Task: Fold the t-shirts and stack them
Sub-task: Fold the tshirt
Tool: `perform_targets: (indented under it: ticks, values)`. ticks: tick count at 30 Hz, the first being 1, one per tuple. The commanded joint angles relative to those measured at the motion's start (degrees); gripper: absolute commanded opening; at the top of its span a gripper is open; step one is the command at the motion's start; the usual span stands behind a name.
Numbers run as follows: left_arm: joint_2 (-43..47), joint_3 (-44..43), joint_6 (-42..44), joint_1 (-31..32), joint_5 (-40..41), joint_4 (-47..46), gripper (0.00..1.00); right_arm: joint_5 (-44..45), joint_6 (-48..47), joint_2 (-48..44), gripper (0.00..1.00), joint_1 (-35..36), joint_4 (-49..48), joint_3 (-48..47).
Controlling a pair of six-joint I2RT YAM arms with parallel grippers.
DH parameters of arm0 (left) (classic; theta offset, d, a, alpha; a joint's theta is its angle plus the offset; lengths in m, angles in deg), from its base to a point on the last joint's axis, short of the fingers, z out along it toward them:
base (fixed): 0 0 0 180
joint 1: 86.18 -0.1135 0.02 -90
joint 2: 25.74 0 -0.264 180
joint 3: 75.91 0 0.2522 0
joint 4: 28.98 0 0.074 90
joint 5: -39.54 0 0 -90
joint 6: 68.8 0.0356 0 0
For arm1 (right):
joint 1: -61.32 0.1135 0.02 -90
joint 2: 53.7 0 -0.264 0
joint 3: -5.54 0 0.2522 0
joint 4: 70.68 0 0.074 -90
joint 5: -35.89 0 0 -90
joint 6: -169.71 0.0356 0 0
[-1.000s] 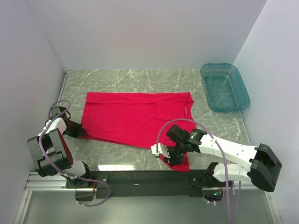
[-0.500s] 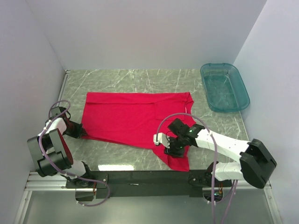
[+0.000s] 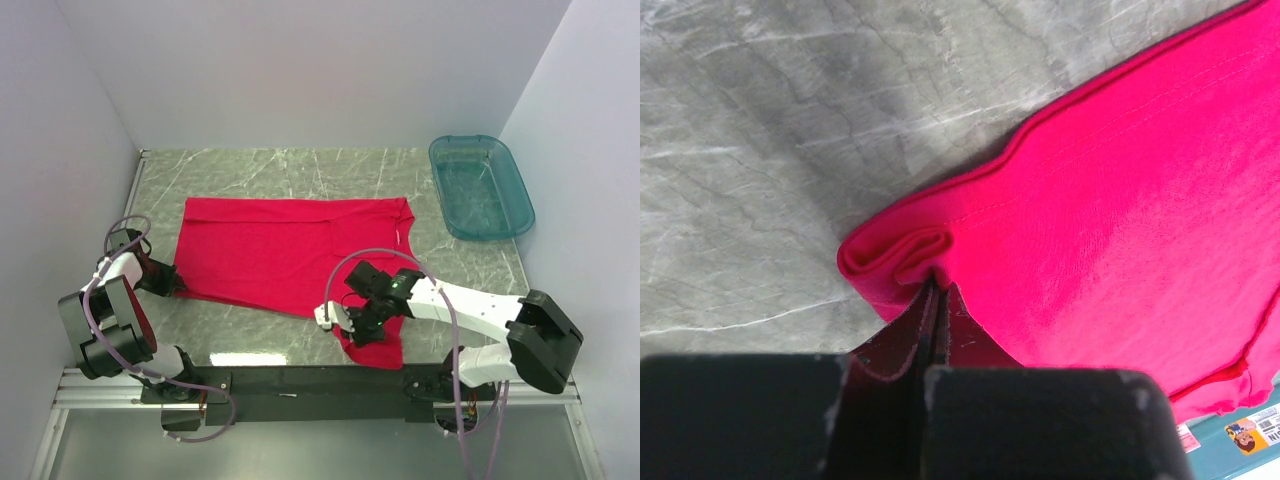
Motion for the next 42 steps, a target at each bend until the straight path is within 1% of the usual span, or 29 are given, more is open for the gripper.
perform_targets:
  ticks: [1,2,4,6,7,8,10,11,13,14,15,17,19,22,26,29,35,38,42]
  values:
    - [0.94,0.32,1.03,-0.36,-0.84,-1.19,0.0,-7.96,-2.52,-2.27,0.01,4.62,3.75,-4.64]
    - [0.94,0.5,1.03,-0.36,-0.84,-1.19,0.0,-9.37,-3.75,-1.84,0.03,5.68,4.54,-5.08]
    - [0.76,0.5,1.03,-0.36,-0.75,-1.28,0.0,-12.8,-5.25,0.26,0.28,7.0,6.91,-5.96]
    - [0.85,0.59,1.12,-0.36,-0.84,-1.28,0.0,-12.37,-6.92,1.85,0.47,8.15,9.28,-6.93]
    - [0.85,0.59,1.21,-0.36,-0.84,-1.1,0.0,-11.67,-7.36,2.3,0.52,8.15,9.64,-6.85]
    - [0.85,0.76,1.12,-0.36,-0.66,-1.19,0.0,-10.53,-7.02,1.86,0.55,8.06,9.3,-6.32]
    - [0.94,0.76,1.3,-0.45,-0.66,-1.28,0.0,-5.72,-7.01,-0.84,0.57,7.89,7.98,-4.74]
    - [0.68,0.67,1.3,-0.45,-0.75,-1.19,0.0,-4.04,-8.32,-1.91,0.57,7.71,8.06,-3.08]
    - [0.32,0.41,1.47,-0.45,-0.92,-1.1,0.0,-1.31,-11.91,-5.67,0.57,6.14,11.74,-1.06]
    - [0.15,0.32,1.47,-0.45,-0.84,-1.01,0.0,-0.51,-16.55,-7.18,0.57,5.43,13.32,-0.26]
    - [0.15,0.15,1.47,-0.54,-0.92,-1.01,0.0,0.19,-18.68,-8.67,0.56,4.38,15.77,0.7]
    - [-0.03,0.06,1.47,-0.54,-1.01,-1.01,0.0,3.43,-24.64,-14.2,0.55,4.28,17.02,4.74]
    - [-0.2,0.15,1.39,-0.54,-1.36,-1.19,0.0,3.19,-27.3,-19.64,0.54,4.37,17.65,8.07]
    - [-0.12,0.41,1.3,-0.45,-1.1,-1.45,0.0,2.84,-27.23,-22.39,0.51,5.33,16.5,9.67]
    - [-0.2,0.85,1.3,-0.54,-0.84,-1.63,0.0,3.45,-26.62,-20.38,0.41,7.35,14.05,11.26]
    - [-0.47,0.85,1.39,-0.45,-0.66,-1.54,0.0,4.94,-25.83,-17.31,0.36,9.55,11.76,12.31]
    - [-0.55,0.94,1.47,-0.45,-0.75,-1.63,0.0,6.17,-25.03,-14.58,0.35,12.62,9.03,13.37]
    - [-0.64,1.02,1.56,-0.45,-0.92,-1.54,0.0,7.14,-24.51,-13.09,0.34,13.07,7.72,13.89]
    - [-0.47,0.76,1.56,-0.54,-1.1,-1.37,0.0,7.84,-23.19,-12.03,0.29,13.25,6.66,13.37]
